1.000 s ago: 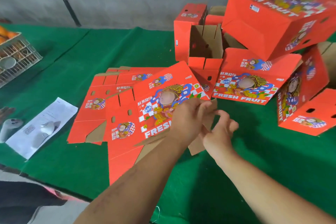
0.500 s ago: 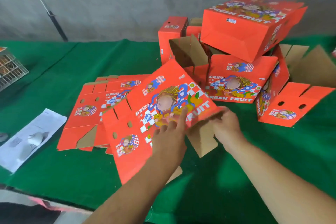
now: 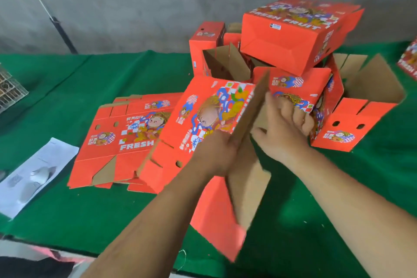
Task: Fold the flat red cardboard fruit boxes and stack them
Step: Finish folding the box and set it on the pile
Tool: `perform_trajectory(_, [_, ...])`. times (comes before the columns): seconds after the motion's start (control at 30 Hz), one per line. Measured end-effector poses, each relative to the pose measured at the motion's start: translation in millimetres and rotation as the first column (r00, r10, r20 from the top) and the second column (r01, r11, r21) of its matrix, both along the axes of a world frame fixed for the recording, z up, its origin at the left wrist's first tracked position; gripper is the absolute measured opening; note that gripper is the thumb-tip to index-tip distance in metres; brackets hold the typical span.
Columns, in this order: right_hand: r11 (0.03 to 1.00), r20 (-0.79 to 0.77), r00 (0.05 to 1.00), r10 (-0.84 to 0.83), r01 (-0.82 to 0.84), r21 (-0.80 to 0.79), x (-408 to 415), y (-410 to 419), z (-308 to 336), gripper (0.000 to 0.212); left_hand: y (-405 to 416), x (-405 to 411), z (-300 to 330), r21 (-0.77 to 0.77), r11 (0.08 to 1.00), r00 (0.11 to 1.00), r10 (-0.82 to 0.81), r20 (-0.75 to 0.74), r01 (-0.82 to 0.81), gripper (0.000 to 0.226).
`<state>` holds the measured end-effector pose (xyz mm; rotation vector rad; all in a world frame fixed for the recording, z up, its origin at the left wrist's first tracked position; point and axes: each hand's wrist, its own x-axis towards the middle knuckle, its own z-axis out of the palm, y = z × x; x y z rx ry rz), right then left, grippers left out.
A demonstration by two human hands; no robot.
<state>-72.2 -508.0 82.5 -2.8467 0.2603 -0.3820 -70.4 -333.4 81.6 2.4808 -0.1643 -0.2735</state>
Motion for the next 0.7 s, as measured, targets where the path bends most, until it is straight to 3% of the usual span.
perform_trajectory(0.07, [0.948, 0.04, 0.992, 0.116, -0.099, -0.303, -9, 6, 20, 0.077, -17, 11, 12, -0.348, 0.926, 0.99, 0.128, -0.065, -0.143, 0.038])
perform_trajectory(0.1, [0.926, 0.015, 0.988, 0.152, -0.137, -0.352, -11, 9, 30, 0.069, -25, 17, 17, -0.487, 0.843, 0.973, 0.198, -0.115, -0.229, 0.032])
perform_trajectory(0.17, [0.931, -0.072, 0.98, 0.187, -0.2, -0.306, -12, 12, 40, 0.05, -39, 22, 26, -0.7, 0.615, 0.932, 0.237, -0.276, -0.364, 0.016])
perform_trajectory(0.23, [0.955, -0.139, 0.974, 0.178, -0.205, -0.215, -11, 8, 44, 0.036, -53, 18, 31, -0.81, 0.407, 0.907, 0.208, -0.367, -0.421, 0.02])
perform_trajectory(0.37, [0.971, -0.13, 0.988, 0.079, -0.106, -0.215, -13, -19, 40, 0.042, -74, 3, 31, -0.91, 0.153, 0.908, 0.237, -0.345, -0.385, 0.025])
perform_trajectory(0.47, [0.99, -0.2, 0.974, 0.109, -0.124, -0.063, -15, -40, 35, 0.049, -88, -7, 29, -0.85, -0.055, 0.833, 0.176, -0.525, -0.524, 0.036])
perform_trajectory(0.53, [0.973, -0.314, 0.921, 0.23, -0.213, 0.087, -18, -62, 35, 0.063, -94, -17, 24, -0.772, -0.103, 0.766, 0.093, -0.636, -0.627, 0.038])
perform_trajectory(0.6, [0.936, -0.397, 0.849, 0.35, -0.3, 0.182, -22, -81, 39, 0.076, -96, -30, 15, -0.725, -0.131, 0.734, -0.038, -0.678, -0.676, 0.023])
perform_trajectory(0.7, [0.922, -0.491, 0.781, 0.386, -0.326, 0.207, -24, -95, 38, 0.087, -91, -48, 5, -0.701, -0.132, 0.71, -0.216, -0.67, -0.701, 0.019])
